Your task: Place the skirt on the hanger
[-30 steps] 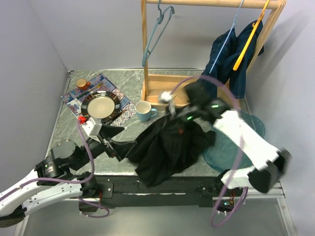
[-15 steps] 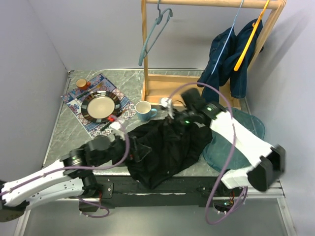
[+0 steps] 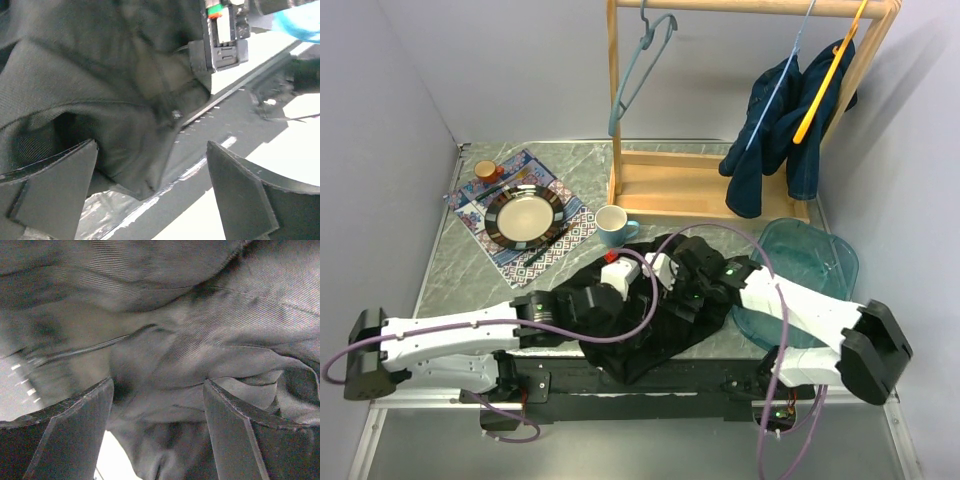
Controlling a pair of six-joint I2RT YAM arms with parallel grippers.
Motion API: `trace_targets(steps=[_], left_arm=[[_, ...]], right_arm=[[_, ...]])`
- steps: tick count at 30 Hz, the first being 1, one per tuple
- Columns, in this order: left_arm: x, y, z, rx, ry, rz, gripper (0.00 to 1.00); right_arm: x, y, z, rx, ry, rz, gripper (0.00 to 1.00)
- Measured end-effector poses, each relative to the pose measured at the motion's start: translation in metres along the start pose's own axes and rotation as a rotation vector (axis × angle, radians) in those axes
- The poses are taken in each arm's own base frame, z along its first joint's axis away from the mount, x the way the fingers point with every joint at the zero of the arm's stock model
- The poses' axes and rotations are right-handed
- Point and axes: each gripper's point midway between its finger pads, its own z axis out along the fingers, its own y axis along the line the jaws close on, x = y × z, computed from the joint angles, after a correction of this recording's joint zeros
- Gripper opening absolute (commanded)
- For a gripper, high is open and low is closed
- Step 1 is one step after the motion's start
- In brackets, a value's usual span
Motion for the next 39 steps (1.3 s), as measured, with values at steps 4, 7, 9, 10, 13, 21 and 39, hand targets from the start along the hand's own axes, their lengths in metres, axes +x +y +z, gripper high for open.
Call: trace_targets(steps=[4, 7, 9, 10, 13, 21, 39], left_arm=[[0.01, 0.013, 0.008, -0.084, 0.013, -0.033, 0.89], [0.023, 0.031, 0.015, -0.152, 0.026, -0.053, 0.84], [0.036, 0.043, 0.02, -0.198, 0.051, -0.056, 0.74], [0.042, 0.048, 0.023, -0.217, 0.062, -0.061, 0.73], [0.055, 0.06, 0.026, -0.25, 0.084, -0.066, 0.56], [0.058, 0.081, 0.028, -0.281, 0.065, -0.118, 0.1], [-0.005, 0.066, -0.025, -0.035, -0.159, -0.347, 0.01]], right_arm=[[0.012, -0.007, 0.016, 0.057, 0.063, 0.042, 0.72], [0.015, -0.012, 0.019, 0.095, 0.085, 0.069, 0.69], [0.014, -0.014, 0.019, 0.109, 0.083, 0.085, 0.7], [0.014, -0.014, 0.019, 0.111, 0.081, 0.09, 0.7], [0.011, -0.009, 0.017, 0.073, 0.076, 0.089, 0.73], [-0.013, 0.029, -0.003, -0.153, -0.025, 0.004, 0.79], [0.016, 0.011, 0.026, -0.018, 0.122, 0.016, 0.31]])
